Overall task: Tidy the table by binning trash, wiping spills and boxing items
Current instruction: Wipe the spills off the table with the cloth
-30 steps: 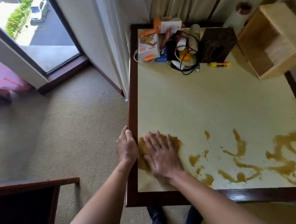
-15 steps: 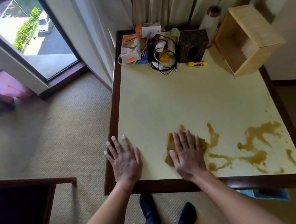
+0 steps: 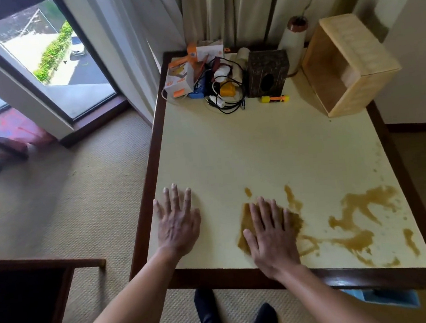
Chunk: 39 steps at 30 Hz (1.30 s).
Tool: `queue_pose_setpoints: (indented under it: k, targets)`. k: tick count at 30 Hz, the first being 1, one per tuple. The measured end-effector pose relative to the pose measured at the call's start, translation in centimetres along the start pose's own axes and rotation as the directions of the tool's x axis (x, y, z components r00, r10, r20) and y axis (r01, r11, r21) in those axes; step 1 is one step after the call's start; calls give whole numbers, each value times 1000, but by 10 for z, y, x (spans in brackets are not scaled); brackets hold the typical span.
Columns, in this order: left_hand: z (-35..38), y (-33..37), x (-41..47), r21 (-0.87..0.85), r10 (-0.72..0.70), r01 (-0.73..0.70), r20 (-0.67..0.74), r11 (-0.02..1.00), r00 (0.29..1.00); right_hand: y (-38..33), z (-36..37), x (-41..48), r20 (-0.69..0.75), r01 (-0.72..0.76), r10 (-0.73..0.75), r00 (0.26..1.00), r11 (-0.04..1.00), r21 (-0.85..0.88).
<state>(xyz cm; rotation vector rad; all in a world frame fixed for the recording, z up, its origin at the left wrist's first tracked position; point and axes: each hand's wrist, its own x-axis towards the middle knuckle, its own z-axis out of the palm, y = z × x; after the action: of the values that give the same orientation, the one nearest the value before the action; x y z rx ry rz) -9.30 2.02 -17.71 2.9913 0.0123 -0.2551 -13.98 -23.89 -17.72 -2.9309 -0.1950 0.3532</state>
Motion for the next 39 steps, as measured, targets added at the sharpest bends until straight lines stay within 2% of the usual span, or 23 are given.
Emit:
queue_pose_setpoints:
  k: [3,9,13,17,19,23,26,28,31,33,34,36,39]
  targets:
    - [0,4,19,-51,8,-7,15,999,1000,-15,-3,15,32,106,-106,994,994,19]
    - [-2,6,23,-24,22,-21,40,999,999,-21,-27,128,7,116,-116,993,993,36]
    - [2,1,23,-23,33,-32,37,999,999,-16,-48,230,-3,74,-74,997,997,4]
    - [6,-1,25,-13,44,-44,24,999,999,-29,-61,298,-17,-53,52,999,998,-25]
    - [6,0,25,-14,44,-44,31,999,999,-43,-58,291,-13,-69,69,998,998,-11]
    - [6,1,25,7,34,-35,60,999,998,-66,-35,194,18,135,-135,991,991,16]
    - [7,2,26,-7,35,-35,74,999,997,-33,-31,148,51,216,-215,975,976,-16]
    - [8,2,27,-12,41,-41,67,999,997,8,-41,164,26,129,-128,991,990,-49]
    - [8,2,28,-8,49,-49,63,999,997,49,-63,224,-15,-152,151,988,987,-55]
    - [8,1,29,3,51,-51,66,999,997,42,-69,251,-29,-282,282,959,959,-29]
    - [8,0,30,6,50,-51,65,999,997,27,-67,255,-34,-289,288,957,957,-17]
    - [9,-2,29,2,53,-54,71,999,996,-11,-55,239,-29,-192,192,981,981,-3]
    - [10,-3,27,-6,46,-45,71,999,996,-59,-27,167,-8,3,-4,1000,1000,-24]
